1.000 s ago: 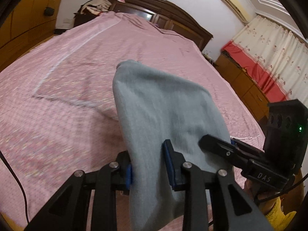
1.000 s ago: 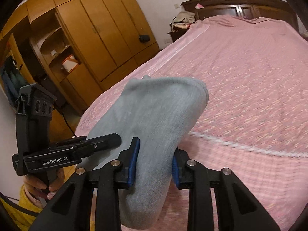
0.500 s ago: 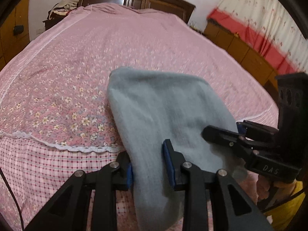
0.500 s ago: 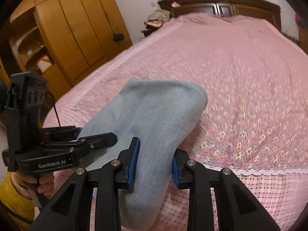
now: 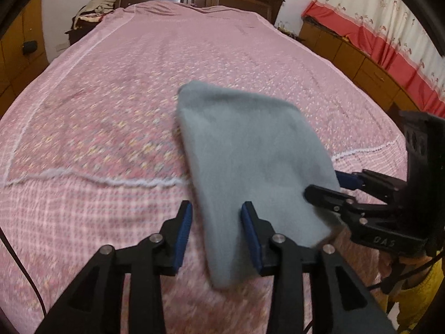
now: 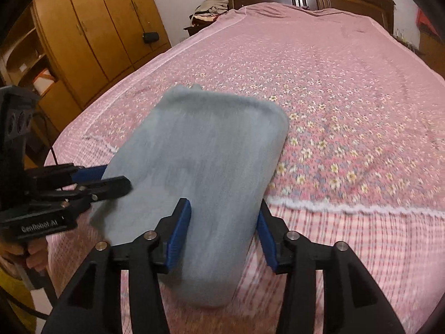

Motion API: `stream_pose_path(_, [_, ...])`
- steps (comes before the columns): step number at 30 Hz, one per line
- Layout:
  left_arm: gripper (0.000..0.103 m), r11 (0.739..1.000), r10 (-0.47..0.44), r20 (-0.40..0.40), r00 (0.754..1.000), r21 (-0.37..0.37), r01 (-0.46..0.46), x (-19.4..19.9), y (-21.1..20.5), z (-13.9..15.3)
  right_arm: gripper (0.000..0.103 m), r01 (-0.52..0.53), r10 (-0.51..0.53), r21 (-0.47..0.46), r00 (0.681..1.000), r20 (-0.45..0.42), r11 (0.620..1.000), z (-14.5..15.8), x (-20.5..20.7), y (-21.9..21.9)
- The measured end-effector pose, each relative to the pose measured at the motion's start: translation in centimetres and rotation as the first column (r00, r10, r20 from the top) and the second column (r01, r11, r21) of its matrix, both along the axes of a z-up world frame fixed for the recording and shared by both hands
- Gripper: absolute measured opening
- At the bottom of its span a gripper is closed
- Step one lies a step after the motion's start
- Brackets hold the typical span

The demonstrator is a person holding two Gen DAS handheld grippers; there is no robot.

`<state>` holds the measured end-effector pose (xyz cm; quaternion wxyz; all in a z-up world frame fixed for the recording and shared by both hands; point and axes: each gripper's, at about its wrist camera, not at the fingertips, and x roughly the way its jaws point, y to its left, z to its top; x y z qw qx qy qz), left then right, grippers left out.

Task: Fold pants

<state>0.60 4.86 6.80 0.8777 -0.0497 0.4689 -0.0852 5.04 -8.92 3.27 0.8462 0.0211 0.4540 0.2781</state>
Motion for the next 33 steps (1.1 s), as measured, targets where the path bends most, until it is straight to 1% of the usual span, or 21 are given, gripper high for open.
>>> stream_pose_path(3, [0.045, 0.999, 0.025, -0.004, 1.0, 0.041, -0.025, -1.4, 0.2, -0.6, 0.052, 0.005, -0.005, -0.007, 1.0, -0.003, 1.0, -0.4, -1.5, -0.5])
stream_pose_path(5, [0.049, 0.998, 0.043, -0.011, 0.999, 0.051, -0.042, -2.1, 0.3, -1.1, 0.052, 0.011, -0.011, -0.005, 1.0, -0.012, 1.0, -0.6, -2.4, -0.7])
stream_pose_path(7, [0.05, 0.998, 0.065, -0.021, 0.998, 0.026, -0.065, -2.7, 0.7, -1.5, 0.054, 0.016, -0.016, 0.003, 1.0, -0.025, 1.0, -0.8, -2.9, -1.0])
stream_pose_path(9, [0.052, 0.996, 0.091, -0.029, 0.995, -0.001, -0.091, -3.0, 1.0, -1.7, 0.059, 0.021, -0.021, 0.003, 0.999, -0.039, 1.0, -1.1, -3.5, -1.1])
stream_pose_path(10, [0.052, 0.994, 0.105, -0.026, 0.994, -0.01, -0.105, -3.1, 1.1, -1.6, 0.059, 0.024, -0.023, 0.003, 0.999, -0.039, 1.0, -1.1, -3.8, -1.0])
stream_pose_path(14, [0.055, 0.991, 0.137, -0.008, 0.991, 0.004, -0.136, -4.2, 0.6, -1.0, 0.06, 0.033, -0.033, -0.002, 0.998, -0.044, 0.999, -0.9, -4.8, -1.5])
stream_pose_path(16, [0.06, 0.988, 0.151, -0.009, 0.989, 0.015, -0.151, -4.6, 0.2, -0.7, 0.061, 0.033, -0.033, -0.005, 0.998, -0.047, 0.999, -0.7, -5.1, -1.7])
stream_pose_path(18, [0.068, 0.985, 0.17, -0.008, 0.985, 0.027, -0.169, -5.4, -0.2, -0.5, 0.062, 0.036, -0.037, -0.016, 0.998, -0.046, 0.999, -0.5, -5.6, -2.0])
stream_pose_path(19, [0.07, 0.984, 0.175, -0.006, 0.985, 0.03, -0.175, -5.9, -0.4, -0.4, 0.062, 0.039, -0.04, -0.022, 0.998, -0.045, 0.999, -0.5, -6.0, -2.1])
stream_pose_path(21, [0.078, 0.983, 0.184, -0.012, 0.983, 0.026, -0.184, -6.5, -0.9, -0.4, 0.062, 0.048, -0.049, -0.027, 0.998, -0.047, 0.998, -0.4, -6.5, -2.7])
stream_pose_path(23, [0.078, 0.982, 0.187, -0.024, 0.982, 0.014, -0.187, -7.2, -1.4, -0.5, 0.062, 0.059, -0.061, -0.026, 0.997, -0.051, 0.998, -0.3, -6.9, -3.1])
stream_pose_path(25, [0.079, 0.982, 0.191, -0.038, 0.981, 0.014, -0.191, -7.5, -1.8, -0.7, 0.064, 0.072, -0.074, -0.03, 0.996, -0.053, 0.997, -0.1, -7.2, -3.6])
stream_pose_path(27, [0.079, 0.98, 0.198, -0.039, 0.979, 0.027, -0.197, -8.0, -2.4, -0.8, 0.071, 0.087, -0.089, -0.039, 0.995, -0.049, 0.995, 0.0, -7.6, -4.2])
stream_pose_path(28, [0.079, 0.979, 0.2, -0.039, 0.979, 0.034, -0.199, -8.1, -2.7, -0.9, 0.072, 0.094, -0.096, -0.044, 0.994, -0.044, 0.995, 0.2, -7.7, -4.3])
stream_pose_path(33, [0.079, 0.98, 0.194, -0.049, 0.98, 0.062, -0.191, -8.5, -4.3, -1.2, 0.073, 0.122, -0.124, -0.054, 0.992, -0.037, 0.991, 0.4, -8.1, -5.4])
